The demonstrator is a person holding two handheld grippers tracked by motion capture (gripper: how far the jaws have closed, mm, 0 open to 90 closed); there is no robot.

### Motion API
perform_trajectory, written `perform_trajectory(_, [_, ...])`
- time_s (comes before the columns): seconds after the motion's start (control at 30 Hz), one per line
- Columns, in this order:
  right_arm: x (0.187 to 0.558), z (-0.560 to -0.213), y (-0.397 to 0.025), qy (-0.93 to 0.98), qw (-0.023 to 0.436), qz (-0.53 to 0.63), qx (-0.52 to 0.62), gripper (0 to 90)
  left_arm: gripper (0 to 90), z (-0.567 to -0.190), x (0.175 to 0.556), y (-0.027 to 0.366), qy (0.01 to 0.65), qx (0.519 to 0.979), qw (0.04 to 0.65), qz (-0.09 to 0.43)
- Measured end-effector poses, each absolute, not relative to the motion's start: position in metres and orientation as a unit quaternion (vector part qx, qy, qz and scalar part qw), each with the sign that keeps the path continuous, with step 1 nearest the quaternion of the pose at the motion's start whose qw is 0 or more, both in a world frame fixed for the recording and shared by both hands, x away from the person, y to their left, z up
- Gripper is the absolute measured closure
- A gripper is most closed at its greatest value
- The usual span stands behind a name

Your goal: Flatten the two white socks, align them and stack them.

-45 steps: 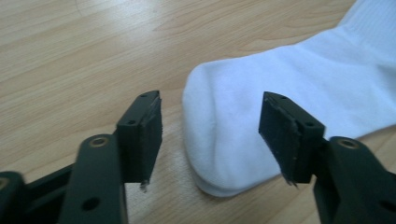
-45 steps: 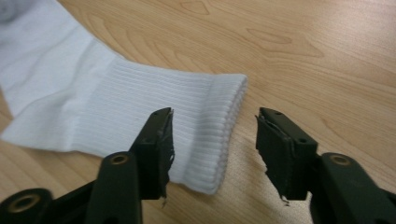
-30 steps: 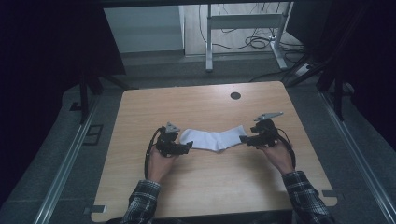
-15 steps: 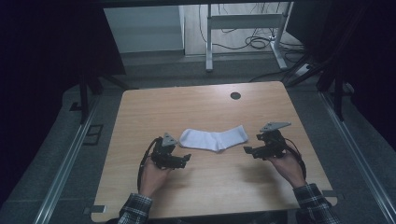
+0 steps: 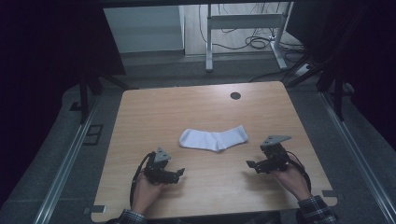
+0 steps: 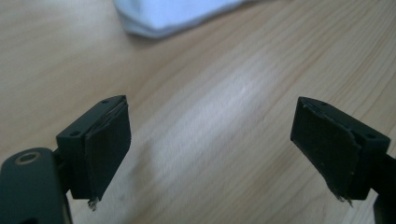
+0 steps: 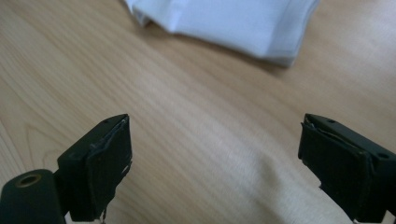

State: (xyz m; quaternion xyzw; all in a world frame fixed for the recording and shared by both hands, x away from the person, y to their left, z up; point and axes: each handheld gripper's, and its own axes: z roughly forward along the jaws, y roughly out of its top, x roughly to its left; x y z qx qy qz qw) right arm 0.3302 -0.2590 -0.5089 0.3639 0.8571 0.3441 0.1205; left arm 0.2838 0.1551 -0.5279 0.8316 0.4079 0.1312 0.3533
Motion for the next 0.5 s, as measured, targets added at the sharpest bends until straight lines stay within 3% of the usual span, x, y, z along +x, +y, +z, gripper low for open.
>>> perform_trajectory(0.5, [0.321, -0.539, -0.261, 0.858, 0.139, 0.328, 0.371, 3.1, 11.2, -0.544, 0.272, 0.155, 0.393, 0.844, 0.337, 0.14])
